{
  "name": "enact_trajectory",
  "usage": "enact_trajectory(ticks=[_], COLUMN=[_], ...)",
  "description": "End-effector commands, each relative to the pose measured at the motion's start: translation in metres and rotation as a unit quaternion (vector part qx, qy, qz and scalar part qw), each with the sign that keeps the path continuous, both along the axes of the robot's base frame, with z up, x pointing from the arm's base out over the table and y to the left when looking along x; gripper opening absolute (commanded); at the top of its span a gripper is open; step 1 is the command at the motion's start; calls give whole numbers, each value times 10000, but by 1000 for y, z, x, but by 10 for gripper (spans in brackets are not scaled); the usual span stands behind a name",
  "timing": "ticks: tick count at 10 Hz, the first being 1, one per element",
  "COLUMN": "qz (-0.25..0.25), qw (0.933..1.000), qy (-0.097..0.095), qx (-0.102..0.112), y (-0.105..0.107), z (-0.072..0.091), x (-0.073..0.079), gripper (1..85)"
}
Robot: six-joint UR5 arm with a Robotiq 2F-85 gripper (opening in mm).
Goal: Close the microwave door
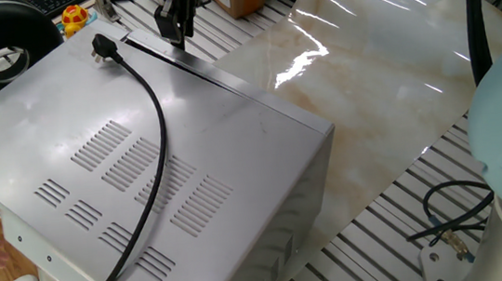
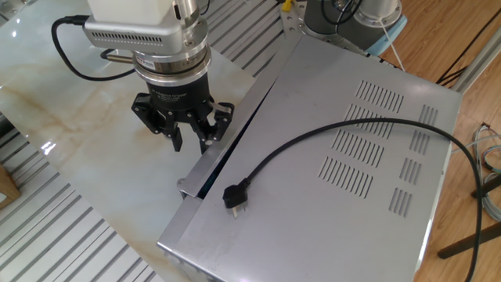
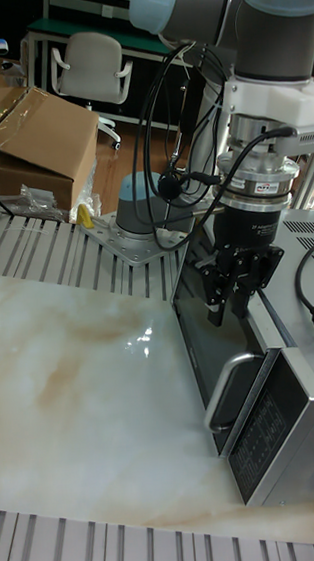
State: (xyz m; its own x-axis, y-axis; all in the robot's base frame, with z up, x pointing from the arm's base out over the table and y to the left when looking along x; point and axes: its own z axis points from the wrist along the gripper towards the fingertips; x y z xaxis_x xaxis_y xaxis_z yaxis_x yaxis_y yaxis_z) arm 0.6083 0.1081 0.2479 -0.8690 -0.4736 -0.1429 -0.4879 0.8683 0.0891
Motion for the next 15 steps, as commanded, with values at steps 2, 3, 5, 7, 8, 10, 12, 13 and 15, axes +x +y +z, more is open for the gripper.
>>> enact_trajectory(ticks=[2,3,5,7,8,10,12,13,15], qz=[-25,-25,-27,-22,-7,-17,-14,2,15], qw=[9999,9999,9999,9999,9999,9998,9998,9998,9997], qy=[-32,-32,-47,-63,-65,-79,-103,-106,-116], qx=[103,103,149,141,154,178,193,191,197], y=[8,8,10,12,10,11,14,14,16], z=[1,2,2,1,1,2,2,2,2], x=[2,2,3,4,4,5,8,8,9], gripper=[420,423,427,433,433,450,453,457,457])
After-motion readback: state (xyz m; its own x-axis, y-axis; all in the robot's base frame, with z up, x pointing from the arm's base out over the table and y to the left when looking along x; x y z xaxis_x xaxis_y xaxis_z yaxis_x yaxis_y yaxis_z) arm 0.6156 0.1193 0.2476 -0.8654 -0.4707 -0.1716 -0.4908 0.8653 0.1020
